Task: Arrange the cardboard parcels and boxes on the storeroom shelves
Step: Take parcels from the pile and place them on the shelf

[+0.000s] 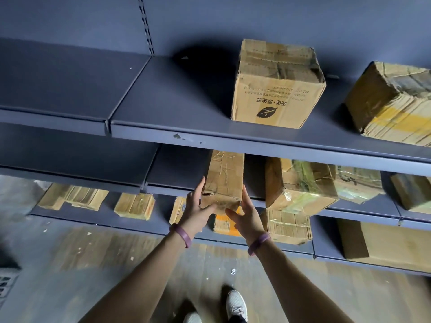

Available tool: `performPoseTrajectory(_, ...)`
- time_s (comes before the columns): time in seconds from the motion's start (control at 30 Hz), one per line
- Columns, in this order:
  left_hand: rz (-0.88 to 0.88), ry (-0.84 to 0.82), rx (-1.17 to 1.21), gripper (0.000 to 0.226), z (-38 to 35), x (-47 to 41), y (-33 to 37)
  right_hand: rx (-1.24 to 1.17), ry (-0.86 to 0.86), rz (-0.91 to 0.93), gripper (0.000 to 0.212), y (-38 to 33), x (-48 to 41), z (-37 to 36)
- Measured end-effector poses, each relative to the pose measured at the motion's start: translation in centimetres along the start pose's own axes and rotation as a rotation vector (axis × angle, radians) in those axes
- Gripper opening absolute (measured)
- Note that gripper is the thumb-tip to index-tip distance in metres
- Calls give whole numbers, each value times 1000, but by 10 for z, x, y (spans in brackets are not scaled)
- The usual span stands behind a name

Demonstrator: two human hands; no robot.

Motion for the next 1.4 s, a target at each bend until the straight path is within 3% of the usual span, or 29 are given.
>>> performPoseTrajectory(0.17, -74, -6, 66, 73, 17, 39, 17, -61, 143, 12, 58, -42, 28, 8)
performPoseTrajectory(0.33, -91, -49, 145, 60, 27, 72, 31, -123, 138, 8, 35, -76, 53, 2)
performPoseTrajectory(0.5, -115, -143, 279, 63, 36, 99, 40, -167, 132, 104, 49, -109, 70, -7)
performPoseTrajectory(0.63, -181, -26, 177, 68, 61, 117, 49, -182, 81, 163, 59, -122, 78, -21)
performPoseTrajectory(0.7, -201, 20, 172, 65, 73, 121, 50, -219, 56, 168, 52, -126, 82, -27)
performPoseTrajectory(0.97, -14, -134, 471, 32, 121, 124, 24, -366, 176, -125, 25, -96, 101, -31)
performPoseTrajectory(1.07, -31, -163, 458, 48, 128, 130, 22, -459, 176, -226, 30, -87, 104, -39)
performPoseTrajectory(1.2, 23, -165, 556, 41, 137, 134, 15, -794, 182, -389, 45, -69, 103, -51)
performPoseTrajectory(1.3, 43, -182, 566, 36, 144, 134, 8, -909, 146, -380, 53, -71, 97, -55)
performPoseTrajectory(1.4, 117, -219, 716, 54, 151, 134, 1, -922, 105, -344, 42, -78, 93, -56)
Point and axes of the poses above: each hand's wrist, its own x-axis away from the middle knuckle, its own z-axis out of the back of the hand, y = z × x, the point moved 9 cm from there along -x, towards the middle knuckle, and after that the axes turned 9 degrees about z, right-handed, at the moved point
